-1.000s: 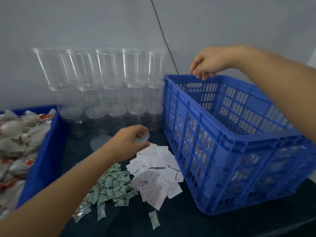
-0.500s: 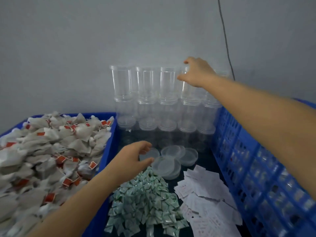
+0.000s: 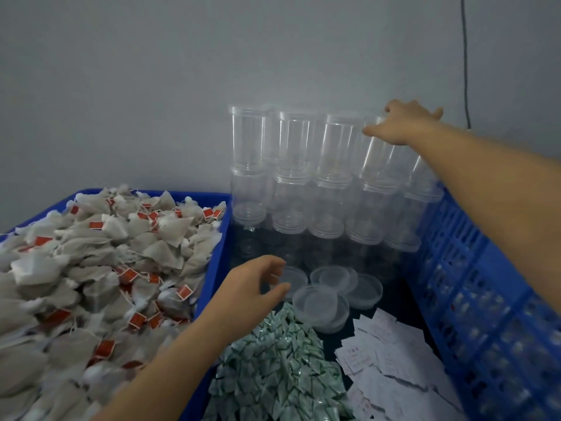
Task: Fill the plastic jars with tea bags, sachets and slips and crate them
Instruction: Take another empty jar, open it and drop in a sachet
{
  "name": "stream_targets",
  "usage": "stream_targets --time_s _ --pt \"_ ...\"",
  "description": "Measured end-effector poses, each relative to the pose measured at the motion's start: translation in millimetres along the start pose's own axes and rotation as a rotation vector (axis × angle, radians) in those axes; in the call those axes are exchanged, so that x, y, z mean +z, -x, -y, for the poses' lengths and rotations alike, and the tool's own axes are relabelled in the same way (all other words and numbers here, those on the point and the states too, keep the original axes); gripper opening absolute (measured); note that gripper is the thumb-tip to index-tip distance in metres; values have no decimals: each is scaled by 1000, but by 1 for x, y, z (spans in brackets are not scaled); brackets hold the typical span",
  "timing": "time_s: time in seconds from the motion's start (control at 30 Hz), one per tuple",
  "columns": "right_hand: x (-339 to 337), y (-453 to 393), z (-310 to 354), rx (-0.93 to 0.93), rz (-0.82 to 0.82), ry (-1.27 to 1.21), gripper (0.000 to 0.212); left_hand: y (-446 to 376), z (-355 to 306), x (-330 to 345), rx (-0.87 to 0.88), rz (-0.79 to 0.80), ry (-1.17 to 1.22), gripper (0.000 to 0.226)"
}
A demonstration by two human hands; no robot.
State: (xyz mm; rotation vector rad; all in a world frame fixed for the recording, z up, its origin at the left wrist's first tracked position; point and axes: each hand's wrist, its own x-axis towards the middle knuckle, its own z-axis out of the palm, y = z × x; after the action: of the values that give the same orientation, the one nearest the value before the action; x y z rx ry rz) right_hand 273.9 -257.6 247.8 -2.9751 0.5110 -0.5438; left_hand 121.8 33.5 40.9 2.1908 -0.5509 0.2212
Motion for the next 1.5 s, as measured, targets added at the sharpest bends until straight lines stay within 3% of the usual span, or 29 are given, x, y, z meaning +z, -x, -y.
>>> stream_targets --time_s 0.2,0.43,0.6,0.77,0.9,1.03,1.17,1.27,1.37,1.43,1.5 --pt "-20 6 1 -13 -84 -60 96 2 -2 1 38 -6 -29 38" --pt "-83 49 -4 -108 -46 29 97 3 -2 3 57 -27 -64 38" --pt "-85 99 9 -165 298 -237 93 -1 -22 -7 89 -112 -128 49" --pt "-22 157 46 -175 583 -370 92 8 -58 -23 96 -232 -107 83" --pt "36 203 66 -52 752 -551 93 34 -66 -14 96 -197 -489 98" --pt "84 240 64 175 908 -935 65 60 -57 -3 120 -131 -968 108" --pt "110 262 46 333 1125 -1132 60 85 -47 11 329 -7 -1397 95" --pt "118 271 35 384 1255 -1118 63 87 -35 8 566 -42 -1531 84" --pt "125 280 35 466 1230 -1139 66 77 -31 5 649 -44 -1509 80" --pt "130 283 41 449 1107 -1130 58 70 -35 10 460 37 -1394 87" --pt "133 284 46 277 914 -1050 53 63 -31 15 253 132 -1115 102"
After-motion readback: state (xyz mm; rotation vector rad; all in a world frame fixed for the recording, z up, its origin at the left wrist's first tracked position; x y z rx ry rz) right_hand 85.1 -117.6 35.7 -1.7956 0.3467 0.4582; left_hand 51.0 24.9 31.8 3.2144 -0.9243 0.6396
